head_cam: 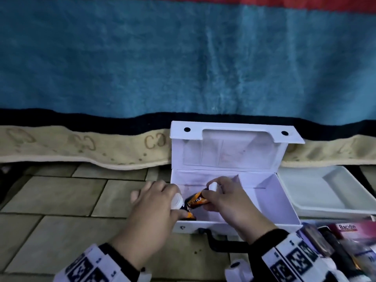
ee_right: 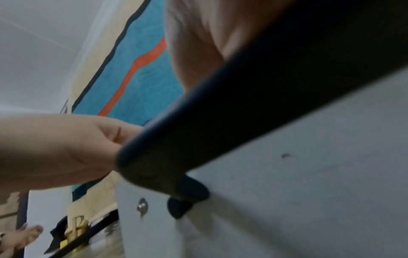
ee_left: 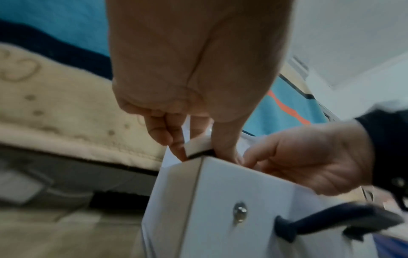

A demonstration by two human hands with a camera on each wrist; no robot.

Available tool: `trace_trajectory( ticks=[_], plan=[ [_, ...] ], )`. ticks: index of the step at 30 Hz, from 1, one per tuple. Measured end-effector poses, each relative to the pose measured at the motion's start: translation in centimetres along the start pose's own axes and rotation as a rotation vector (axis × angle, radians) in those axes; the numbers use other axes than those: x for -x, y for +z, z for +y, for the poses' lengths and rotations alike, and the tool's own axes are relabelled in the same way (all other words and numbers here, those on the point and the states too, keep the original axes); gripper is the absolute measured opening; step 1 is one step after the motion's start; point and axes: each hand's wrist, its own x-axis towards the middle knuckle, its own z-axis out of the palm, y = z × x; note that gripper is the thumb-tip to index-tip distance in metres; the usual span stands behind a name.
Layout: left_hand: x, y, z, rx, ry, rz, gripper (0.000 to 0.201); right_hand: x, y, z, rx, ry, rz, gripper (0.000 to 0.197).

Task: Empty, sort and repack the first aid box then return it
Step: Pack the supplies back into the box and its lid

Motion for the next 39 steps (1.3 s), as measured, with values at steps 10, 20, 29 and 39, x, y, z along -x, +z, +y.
trace_trajectory(
  ticks=[10, 20, 29, 39],
  plan=[
    [-1.1, 1.5, 0.0, -0.024, 0.038, -0.052, 0.033, -0.5, -0.9, 1.2, 0.202, -0.095, -0.066, 0.015],
    [-0.6, 2.5, -0.7, -0.087, 0.336, 0.048, 0.034, -0.4, -0.4, 1.2, 0.489, -0.117, -0.163, 0.026],
    [-0.1, 2.7, -1.7, -0.214, 0.497, -0.162, 0.017, -0.2, -0.6, 0.8, 0.498, -0.056, -0.113, 0.032],
    [0.1, 3.2, -1.3, -0.204, 0.511, -0.145, 0.043, -0.4, -0.5, 0.7, 0.617, -0.064, -0.11, 0.03]
  ],
)
